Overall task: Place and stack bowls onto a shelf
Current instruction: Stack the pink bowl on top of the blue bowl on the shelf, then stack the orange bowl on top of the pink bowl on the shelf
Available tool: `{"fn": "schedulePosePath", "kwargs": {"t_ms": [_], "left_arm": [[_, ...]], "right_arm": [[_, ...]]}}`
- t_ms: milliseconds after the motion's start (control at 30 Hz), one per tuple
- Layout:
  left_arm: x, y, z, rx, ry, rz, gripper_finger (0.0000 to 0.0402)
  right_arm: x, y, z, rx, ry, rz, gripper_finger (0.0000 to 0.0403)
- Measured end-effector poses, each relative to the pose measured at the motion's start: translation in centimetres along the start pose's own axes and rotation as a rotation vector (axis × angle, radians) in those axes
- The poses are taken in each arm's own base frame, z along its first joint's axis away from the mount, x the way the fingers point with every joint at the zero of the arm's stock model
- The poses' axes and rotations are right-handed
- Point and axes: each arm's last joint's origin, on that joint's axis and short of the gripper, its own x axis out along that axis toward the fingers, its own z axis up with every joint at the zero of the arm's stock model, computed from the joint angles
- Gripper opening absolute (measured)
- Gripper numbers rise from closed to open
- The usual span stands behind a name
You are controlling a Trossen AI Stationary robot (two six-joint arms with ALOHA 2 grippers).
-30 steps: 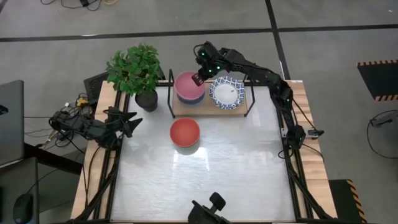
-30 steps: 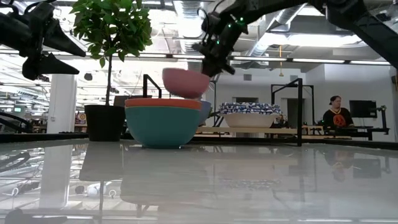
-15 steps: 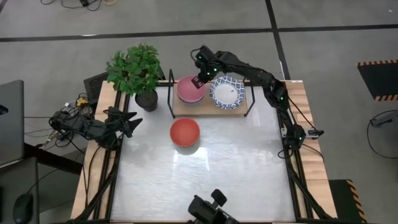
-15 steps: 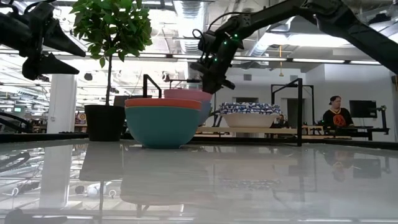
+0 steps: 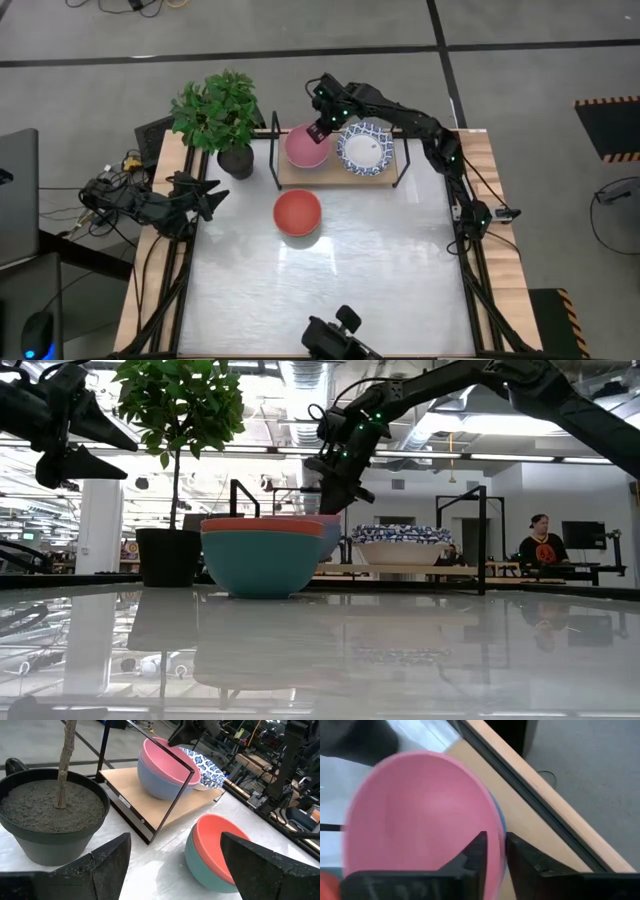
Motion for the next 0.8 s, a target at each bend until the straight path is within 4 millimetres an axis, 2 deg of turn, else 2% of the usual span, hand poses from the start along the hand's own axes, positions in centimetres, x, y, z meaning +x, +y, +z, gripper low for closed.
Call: {"fn": "schedulePosePath", "kwargs": {"t_ms": [100,200,300,433,567,767,800], "left_arm": [[0.0,0.0,0.0,0.000,0.000,0.000,0.0293],[0.0,0.0,0.0,0.000,0.000,0.000,0.0293],[0.0,0.0,0.0,0.000,0.000,0.000,0.0293],[0.0,0.0,0.0,0.000,0.003,-0.002,0.0293],[0.0,0.0,0.0,0.000,0.002,0.000,0.0293],[0.0,0.0,0.0,0.000,0.001,0.001,0.0293],[0.0,0.0,0.0,0.000,0.002,0.000,0.0293]], "right_arm": [[-1.2,0.5,0.7,-0.007,-0.035,0.041,0.0131],[-3.6,1.0,1.5,-0.010,-0.053,0.064,0.0167],[-5.4,1.9,1.5,-0.010,-0.086,0.085,0.0189],[-7.2,4.9,0.5,-0.056,-0.066,0.123,0.0193],[-7.2,9.2,-1.2,-0.164,-0.016,0.162,0.0184],[-5.1,15.4,-4.2,-0.321,0.019,0.095,0.0176],[-4.9,15.9,-4.6,-0.335,0.025,0.072,0.0175]]}}
